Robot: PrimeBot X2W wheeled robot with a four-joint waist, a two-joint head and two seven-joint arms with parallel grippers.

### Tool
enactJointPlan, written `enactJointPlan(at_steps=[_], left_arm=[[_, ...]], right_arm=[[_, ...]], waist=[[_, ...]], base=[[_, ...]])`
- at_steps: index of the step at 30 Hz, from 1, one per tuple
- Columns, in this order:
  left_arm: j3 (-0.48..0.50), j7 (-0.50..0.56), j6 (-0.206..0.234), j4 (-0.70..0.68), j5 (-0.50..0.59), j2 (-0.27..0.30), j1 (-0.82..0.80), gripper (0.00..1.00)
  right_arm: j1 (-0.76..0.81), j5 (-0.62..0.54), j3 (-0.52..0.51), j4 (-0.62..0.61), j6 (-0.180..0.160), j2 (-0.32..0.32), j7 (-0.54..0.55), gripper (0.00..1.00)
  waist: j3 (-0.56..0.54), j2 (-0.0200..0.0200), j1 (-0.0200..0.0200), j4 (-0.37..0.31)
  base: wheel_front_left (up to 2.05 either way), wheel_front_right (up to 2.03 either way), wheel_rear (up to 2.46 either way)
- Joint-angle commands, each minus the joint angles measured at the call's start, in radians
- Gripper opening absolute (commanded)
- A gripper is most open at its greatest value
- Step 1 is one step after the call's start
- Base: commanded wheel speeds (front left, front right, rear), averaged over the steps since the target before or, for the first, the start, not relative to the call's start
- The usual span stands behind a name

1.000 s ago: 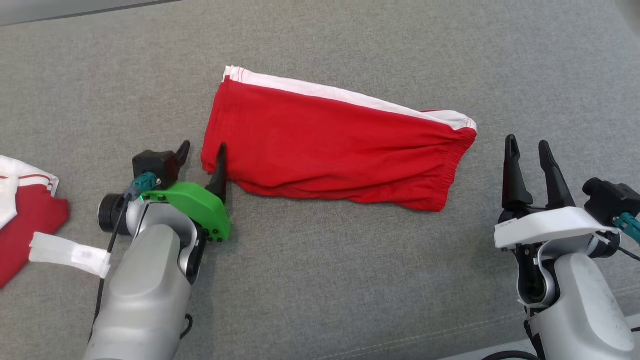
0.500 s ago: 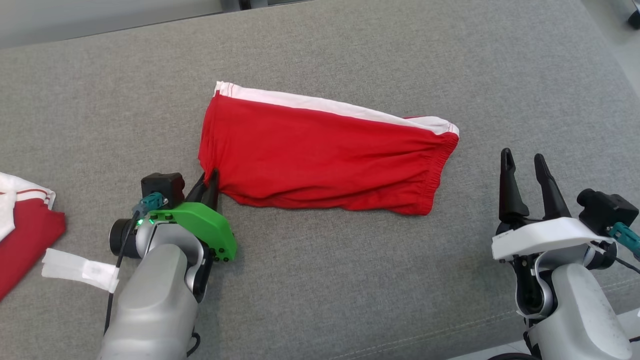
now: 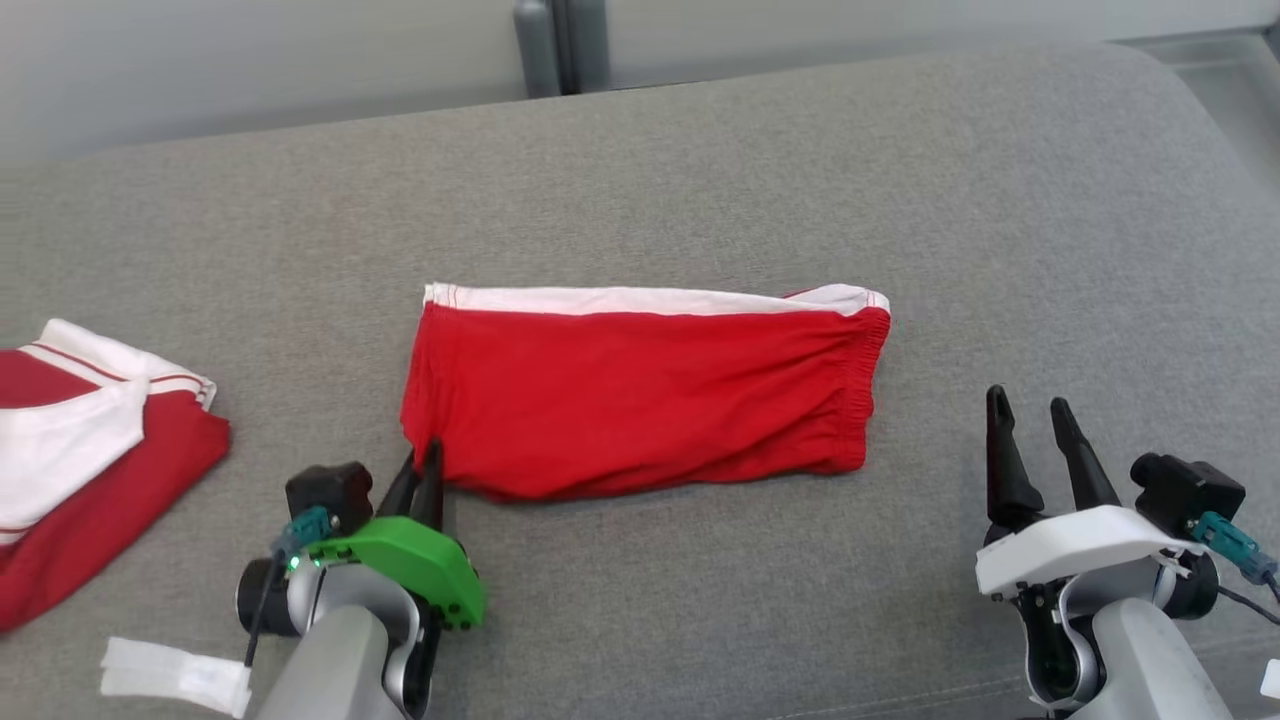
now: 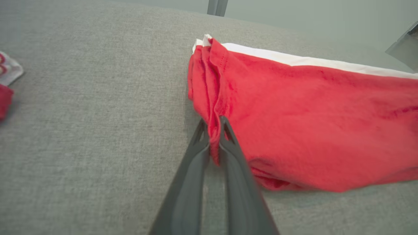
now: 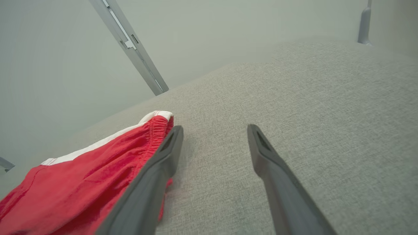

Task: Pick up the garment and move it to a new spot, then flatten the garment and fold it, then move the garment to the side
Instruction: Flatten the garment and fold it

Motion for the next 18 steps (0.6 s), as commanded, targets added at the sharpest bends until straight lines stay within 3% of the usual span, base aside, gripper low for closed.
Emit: enactJointPlan(at_steps=[1,3,4,5,6,12,18], left_arm=[[-0.013,0.001,0.007,-0.009,-0.002,0.004,0.036,0.00],[-0.029,0.001,0.016,-0.021,-0.019,0.004,0.067,0.00],[-0.036,0.001,0.022,-0.024,-0.021,0.005,0.080,0.14],[-0.041,0.001,0.027,-0.029,-0.025,0.004,0.092,0.48],[-0.046,0.001,0.033,-0.034,-0.025,0.004,0.102,1.00],[-0.031,0.001,0.065,-0.116,0.021,0.004,0.164,1.00],[-0.016,0.001,0.068,-0.175,0.055,0.004,0.193,1.00]], right_arm=[[0.018,0.000,0.002,0.007,-0.001,-0.003,-0.003,1.00],[0.026,0.001,0.009,0.016,-0.001,-0.003,-0.003,1.00],[0.029,0.001,0.011,0.019,-0.001,-0.003,-0.003,1.00],[0.031,0.001,0.015,0.023,-0.001,-0.003,-0.003,1.00],[0.033,0.004,0.019,0.027,-0.001,-0.003,-0.003,1.00],[0.024,0.004,0.051,0.044,-0.001,-0.003,-0.003,1.00],[-0.014,-0.023,0.065,0.089,-0.001,-0.003,-0.003,1.00]], waist=[[-0.056,0.0000,0.0000,0.061],[-0.066,0.0000,0.0000,0.079],[-0.071,0.0000,0.0000,0.088],[-0.074,0.0000,0.0000,0.096],[-0.077,0.0000,0.0000,0.103],[-0.084,0.0000,0.0000,0.143],[-0.068,0.0000,0.0000,0.183]], base=[[0.00,0.00,0.00],[0.00,0.00,0.00],[0.00,0.00,0.00],[0.00,0.00,0.00],[0.00,0.00,0.00],[0.00,0.00,0.00],[0.00,0.00,0.00]])
